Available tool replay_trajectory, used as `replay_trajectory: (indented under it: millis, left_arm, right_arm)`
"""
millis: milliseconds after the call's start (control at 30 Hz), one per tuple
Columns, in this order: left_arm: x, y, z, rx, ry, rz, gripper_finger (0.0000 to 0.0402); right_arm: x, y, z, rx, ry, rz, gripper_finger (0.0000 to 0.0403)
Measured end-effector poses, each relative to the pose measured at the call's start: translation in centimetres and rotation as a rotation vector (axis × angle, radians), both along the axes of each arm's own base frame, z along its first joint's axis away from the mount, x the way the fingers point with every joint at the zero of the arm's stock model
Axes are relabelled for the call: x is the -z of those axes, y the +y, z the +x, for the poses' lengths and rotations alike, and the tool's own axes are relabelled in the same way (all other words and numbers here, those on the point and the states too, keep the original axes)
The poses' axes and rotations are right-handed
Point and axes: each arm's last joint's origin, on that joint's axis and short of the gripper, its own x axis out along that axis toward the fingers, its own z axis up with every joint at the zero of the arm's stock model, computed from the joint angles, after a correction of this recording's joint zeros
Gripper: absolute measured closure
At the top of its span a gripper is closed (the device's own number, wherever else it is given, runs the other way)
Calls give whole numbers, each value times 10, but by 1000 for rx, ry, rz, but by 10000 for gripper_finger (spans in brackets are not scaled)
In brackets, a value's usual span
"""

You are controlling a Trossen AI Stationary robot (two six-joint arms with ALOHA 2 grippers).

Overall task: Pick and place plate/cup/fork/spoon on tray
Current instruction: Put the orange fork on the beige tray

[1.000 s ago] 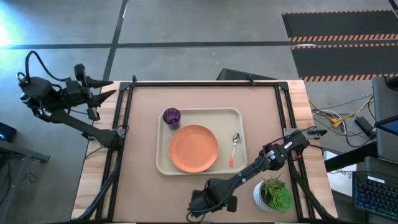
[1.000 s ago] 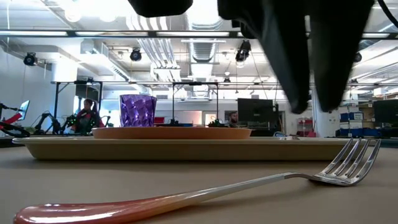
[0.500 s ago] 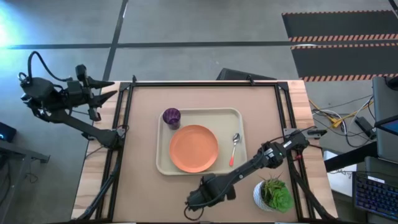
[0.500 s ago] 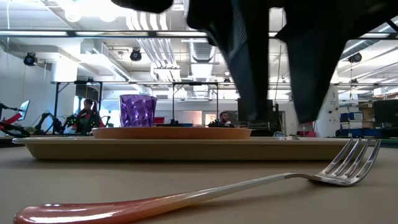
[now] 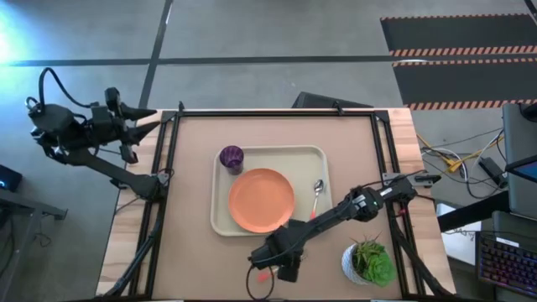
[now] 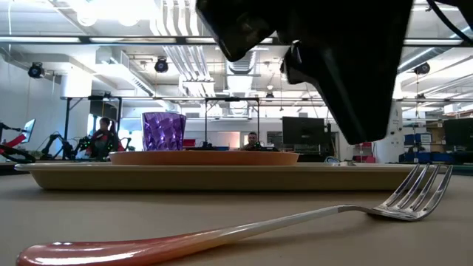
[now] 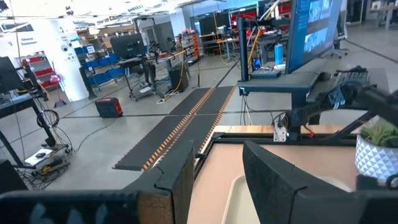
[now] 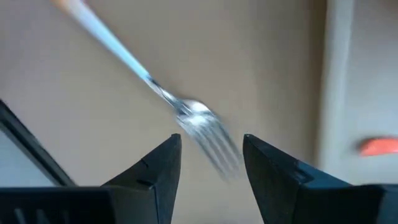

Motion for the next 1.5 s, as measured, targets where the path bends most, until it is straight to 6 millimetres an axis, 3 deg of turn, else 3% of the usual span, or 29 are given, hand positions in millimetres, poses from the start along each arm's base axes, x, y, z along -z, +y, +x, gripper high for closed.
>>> replay_trajectory:
  millis: [300, 700, 900, 1233, 1500]
  left_arm:
    - [-4, -7, 19, -5, -38, -77, 282]
    - [-2, -18, 50, -4, 23, -57, 282]
    - [-3, -18, 46, 40, 16, -64, 282]
    - [-5, -10, 25, 44, -60, -155, 282]
    - [-5, -10, 24, 45, -65, -159, 282]
  right_arm:
    - [0, -5, 4, -288, -40, 108, 243]
    - [-1, 8, 26, -209, -269, 195, 247]
    - [2, 16, 28, -210, -322, 172, 246]
    - [28, 21, 29, -373, -296, 166, 254]
    - [36, 24, 27, -423, -272, 191, 259]
